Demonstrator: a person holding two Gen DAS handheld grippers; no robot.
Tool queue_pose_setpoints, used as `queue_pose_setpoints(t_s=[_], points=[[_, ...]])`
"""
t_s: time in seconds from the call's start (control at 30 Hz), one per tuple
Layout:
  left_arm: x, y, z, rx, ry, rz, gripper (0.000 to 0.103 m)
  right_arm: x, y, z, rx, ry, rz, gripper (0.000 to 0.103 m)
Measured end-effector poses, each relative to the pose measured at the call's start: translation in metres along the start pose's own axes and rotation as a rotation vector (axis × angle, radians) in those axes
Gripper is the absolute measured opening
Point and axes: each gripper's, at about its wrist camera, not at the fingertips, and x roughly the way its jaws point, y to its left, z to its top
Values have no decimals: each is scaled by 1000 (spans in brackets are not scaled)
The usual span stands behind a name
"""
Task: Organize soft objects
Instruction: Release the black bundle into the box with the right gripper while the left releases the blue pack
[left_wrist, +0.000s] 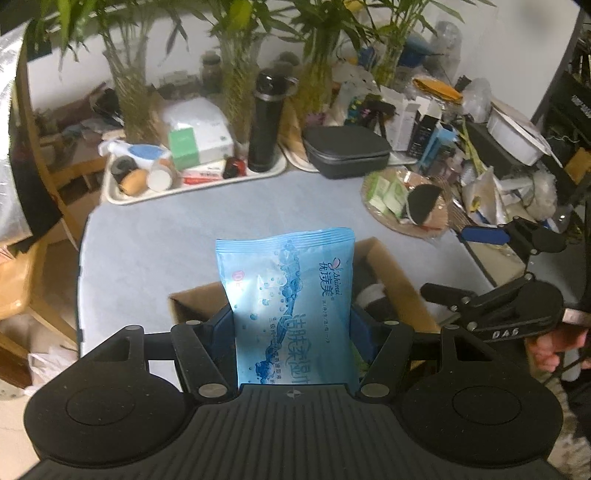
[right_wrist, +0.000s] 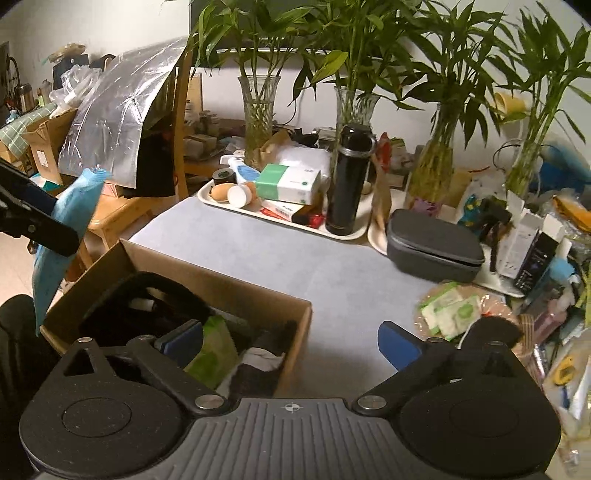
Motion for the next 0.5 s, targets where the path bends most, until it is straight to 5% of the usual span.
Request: queue_pose_setpoints(t_s=[0.2,0.5], points=[[25,-25,18,-9,76,-35,63,-7,-3,-5,-6,-7,0,103],[69,-27,31,-153,153,-194,74,-12,-16,-11,19,-5,9,103]])
